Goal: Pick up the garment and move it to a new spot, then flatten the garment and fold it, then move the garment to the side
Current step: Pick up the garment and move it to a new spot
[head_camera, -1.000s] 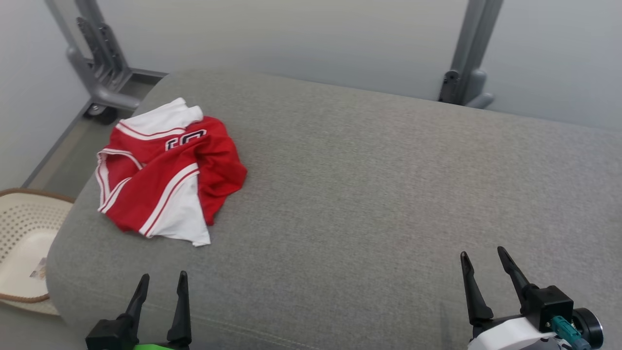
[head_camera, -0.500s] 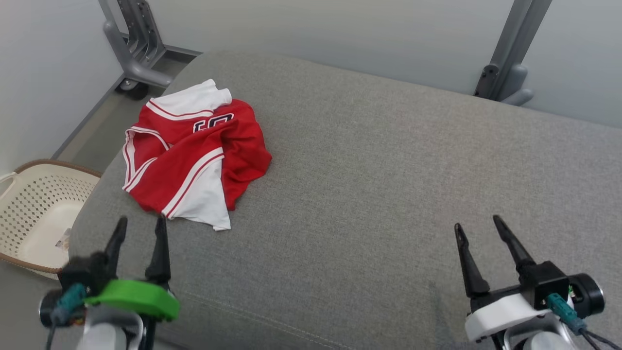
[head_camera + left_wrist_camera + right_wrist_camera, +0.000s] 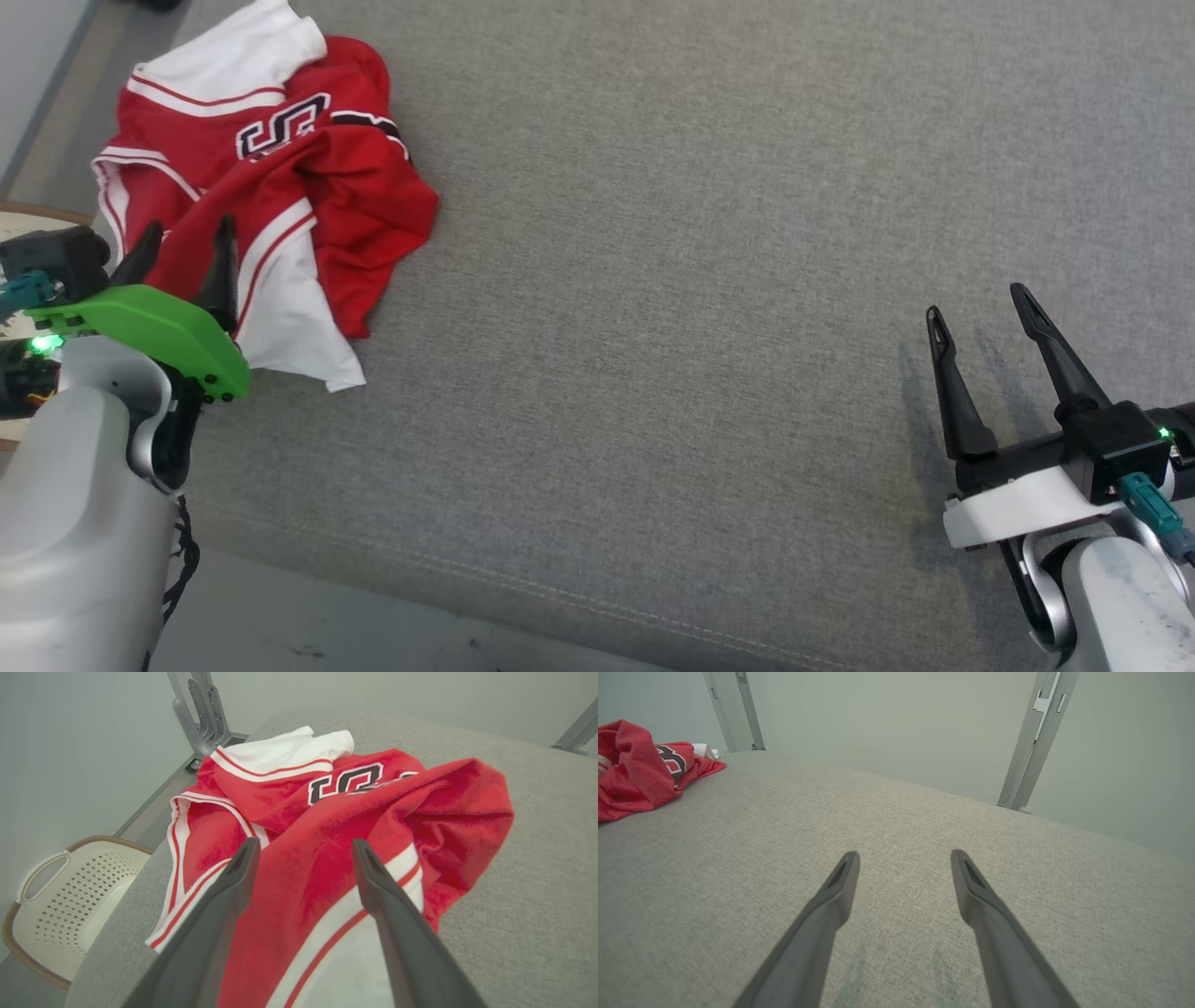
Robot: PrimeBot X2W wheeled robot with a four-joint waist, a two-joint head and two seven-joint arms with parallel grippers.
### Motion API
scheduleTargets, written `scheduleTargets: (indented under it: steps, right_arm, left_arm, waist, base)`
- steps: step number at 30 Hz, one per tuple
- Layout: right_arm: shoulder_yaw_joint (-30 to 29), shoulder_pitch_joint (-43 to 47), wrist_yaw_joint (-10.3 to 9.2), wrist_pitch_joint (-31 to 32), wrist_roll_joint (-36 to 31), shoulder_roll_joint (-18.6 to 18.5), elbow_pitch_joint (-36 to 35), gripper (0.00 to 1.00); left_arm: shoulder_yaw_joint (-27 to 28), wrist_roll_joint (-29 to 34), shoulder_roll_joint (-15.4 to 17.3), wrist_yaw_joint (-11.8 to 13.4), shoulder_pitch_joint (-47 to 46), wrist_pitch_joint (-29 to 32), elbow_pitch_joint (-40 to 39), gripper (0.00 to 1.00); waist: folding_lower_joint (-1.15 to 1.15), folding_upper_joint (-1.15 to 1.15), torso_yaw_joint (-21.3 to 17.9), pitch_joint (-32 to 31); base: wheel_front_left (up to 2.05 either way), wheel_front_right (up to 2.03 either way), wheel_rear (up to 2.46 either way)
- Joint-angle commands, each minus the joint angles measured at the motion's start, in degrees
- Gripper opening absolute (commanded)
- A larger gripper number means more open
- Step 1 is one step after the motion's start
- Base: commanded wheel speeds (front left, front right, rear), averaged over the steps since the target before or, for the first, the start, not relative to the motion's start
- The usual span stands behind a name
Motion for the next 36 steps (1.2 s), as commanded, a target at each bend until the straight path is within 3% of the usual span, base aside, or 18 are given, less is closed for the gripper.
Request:
scheduleTargets:
  steps: [1,4,5,6,10,16,20,26,36]
  right_arm:
    - [0.2,-1.4,-0.09,0.1,0.6,0.0,-0.7,1.0]
    - [0.4,-1.4,-0.09,0.1,1.1,0.5,-1.5,1.0]
    - [0.5,-1.5,-0.09,0.0,1.3,0.7,-1.7,1.0]
    - [0.4,-1.4,-0.08,0.0,1.4,0.9,-1.8,1.0]
    - [-0.6,-0.7,-0.08,0.2,2.0,1.5,-1.6,1.0]
    - [-0.5,0.0,-0.08,0.0,2.8,2.3,-0.7,1.0]
    - [-0.3,1.0,-0.09,-0.4,3.6,3.4,0.6,1.0]
    - [0.2,1.1,-0.09,-0.7,4.9,5.0,1.9,1.0]
    - [0.7,0.8,-0.09,-0.8,6.3,7.1,3.1,1.0]
  left_arm:
    - [-1.1,-1.6,1.3,0.1,-1.7,0.4,2.6,1.0]
    - [-2.1,-4.6,2.4,0.1,-3.6,0.7,6.6,1.0]
    - [-3.0,-5.4,2.8,0.1,-3.7,0.8,7.5,0.7]
    - [-3.9,-6.9,2.7,0.1,-3.3,1.5,8.2,0.0]
    - [-6.6,-9.9,4.2,0.1,-2.6,-0.8,9.0,0.0]
    - [-6.0,-13.5,5.2,0.1,-2.0,-7.8,6.8,0.0]
    - [-7.5,-19.3,4.6,0.1,-0.5,-7.5,-2.6,0.0]
    - [-11.9,-21.3,5.9,0.4,0.8,-2.5,-20.6,0.0]
    - [-16.5,-26.0,-0.9,9.2,2.9,7.8,-48.9,0.0]
  waist:
    - [-0.01,0.0,-7.3,9.2]
    - [-0.01,0.0,-8.2,9.0]
    - [-0.01,0.0,-8.6,8.7]
    - [-0.01,0.0,-8.7,8.5]
    - [-0.01,0.0,-8.5,6.7]
    - [-0.01,0.0,-8.6,3.0]
    - [-0.01,0.0,-8.7,-0.7]
    - [-0.01,0.0,-10.7,-5.4]
    - [-0.01,0.0,-21.9,-10.9]
  base:
    - [0.0,0.0,0.0]
    - [0.0,0.0,0.0]
    - [0.0,0.0,0.0]
    - [0.0,0.0,0.0]
    - [0.0,0.0,0.0]
    - [0.0,0.0,0.0]
    - [0.0,0.0,0.0]
    - [0.0,0.0,0.0]
    - [0.0,0.0,0.0]
